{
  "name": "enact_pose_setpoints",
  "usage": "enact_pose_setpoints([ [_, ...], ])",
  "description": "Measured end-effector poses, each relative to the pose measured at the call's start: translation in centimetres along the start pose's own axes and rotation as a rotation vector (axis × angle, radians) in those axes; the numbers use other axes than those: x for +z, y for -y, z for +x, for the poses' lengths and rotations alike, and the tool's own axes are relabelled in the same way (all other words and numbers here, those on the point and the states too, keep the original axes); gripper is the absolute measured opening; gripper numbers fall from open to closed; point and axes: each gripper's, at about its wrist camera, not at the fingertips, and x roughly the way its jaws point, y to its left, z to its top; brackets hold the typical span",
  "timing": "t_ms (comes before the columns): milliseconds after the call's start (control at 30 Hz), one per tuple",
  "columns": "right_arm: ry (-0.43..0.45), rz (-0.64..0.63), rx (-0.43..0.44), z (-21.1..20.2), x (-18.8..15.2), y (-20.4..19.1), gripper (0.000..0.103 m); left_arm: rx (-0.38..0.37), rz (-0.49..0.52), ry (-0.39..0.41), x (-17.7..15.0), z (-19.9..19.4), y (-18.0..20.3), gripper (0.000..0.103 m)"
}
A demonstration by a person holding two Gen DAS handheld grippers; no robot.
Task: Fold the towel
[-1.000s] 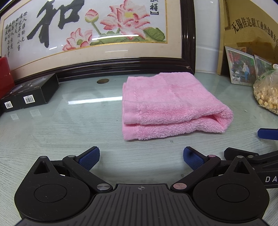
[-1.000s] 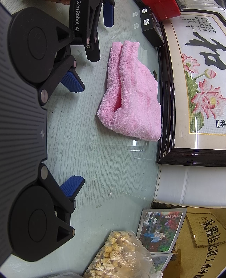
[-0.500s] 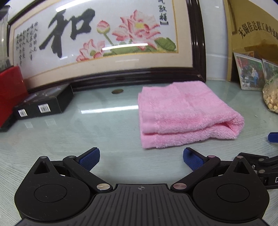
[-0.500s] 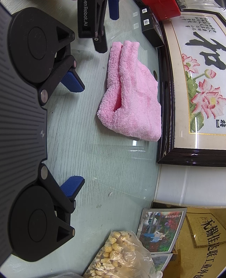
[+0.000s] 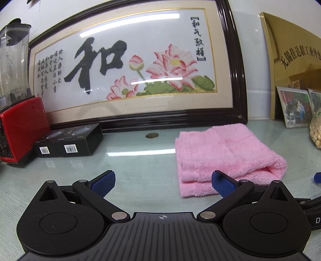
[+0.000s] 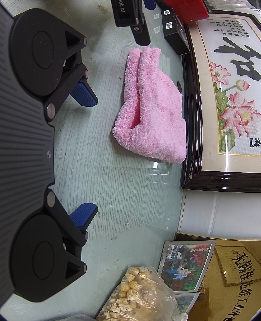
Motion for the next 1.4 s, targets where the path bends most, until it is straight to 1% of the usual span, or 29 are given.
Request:
enact_pose_setpoints([
  [133, 0.000, 0.000, 0.000, 0.0, 0.0, 0.0, 0.103, 0.013, -0.008, 0.032, 0.1, -0.4, -0.1, 0.103],
  [400, 0.000, 0.000, 0.000, 0.0, 0.0, 0.0, 0.103, 0.034, -0.010, 0.066, 0.2, -0.9, -0.2, 0.103],
  [600, 0.000, 0.000, 0.000, 0.0, 0.0, 0.0, 0.103, 0.032, -0.007, 0.090, 0.1, -1.4, -0.1, 0.103],
  [1400, 0.000, 0.000, 0.000, 0.0, 0.0, 0.0, 0.103, 0.015, -0.013, 0.120, 0.1, -1.8, -0.2, 0.103],
])
